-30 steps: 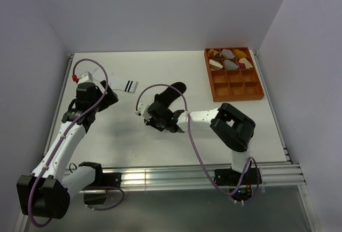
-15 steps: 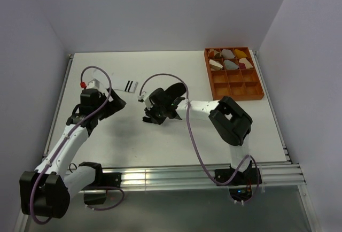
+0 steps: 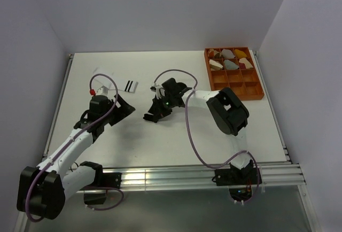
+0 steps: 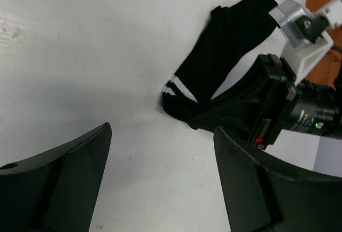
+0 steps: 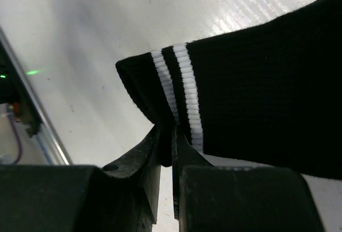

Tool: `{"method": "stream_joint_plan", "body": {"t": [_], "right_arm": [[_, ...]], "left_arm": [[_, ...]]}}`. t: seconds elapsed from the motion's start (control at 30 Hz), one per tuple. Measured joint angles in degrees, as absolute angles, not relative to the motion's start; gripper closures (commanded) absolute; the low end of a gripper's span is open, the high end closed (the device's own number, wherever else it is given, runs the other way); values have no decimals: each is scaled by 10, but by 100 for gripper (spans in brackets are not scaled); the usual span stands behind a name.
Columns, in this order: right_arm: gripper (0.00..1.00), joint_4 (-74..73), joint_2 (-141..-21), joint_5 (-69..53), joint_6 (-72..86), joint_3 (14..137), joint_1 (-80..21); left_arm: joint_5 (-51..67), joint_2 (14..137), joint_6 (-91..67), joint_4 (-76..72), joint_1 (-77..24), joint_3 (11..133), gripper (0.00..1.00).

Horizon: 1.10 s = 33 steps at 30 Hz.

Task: Roll the socks
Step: Roll the sock at the center of the board.

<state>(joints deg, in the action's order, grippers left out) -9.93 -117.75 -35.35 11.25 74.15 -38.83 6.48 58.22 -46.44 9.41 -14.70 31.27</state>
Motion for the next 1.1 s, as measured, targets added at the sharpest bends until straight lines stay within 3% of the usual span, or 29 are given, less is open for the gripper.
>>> {"method": "stream_joint_plan", "body": {"t": [0.3,0.43,0.47,0.57,1.1], "right_arm": [[100,-122,-1239,-456,174,797,-353],[100,-126,-1256,-490,197,807,-340],[100,-126,-1259,-497,202,808,-337],[100,-126,-1263,-508,214,808,-332],[100,-124,-1267,-521,237,806,-321]], "left_arm": [[56,602,-516,12,-184,273,29],[45,623,-535,-34,-198,252,46],[44,628,-538,-46,-201,247,55],[34,651,-550,-74,-208,238,61],[13,807,-558,-130,-265,261,63]]}}
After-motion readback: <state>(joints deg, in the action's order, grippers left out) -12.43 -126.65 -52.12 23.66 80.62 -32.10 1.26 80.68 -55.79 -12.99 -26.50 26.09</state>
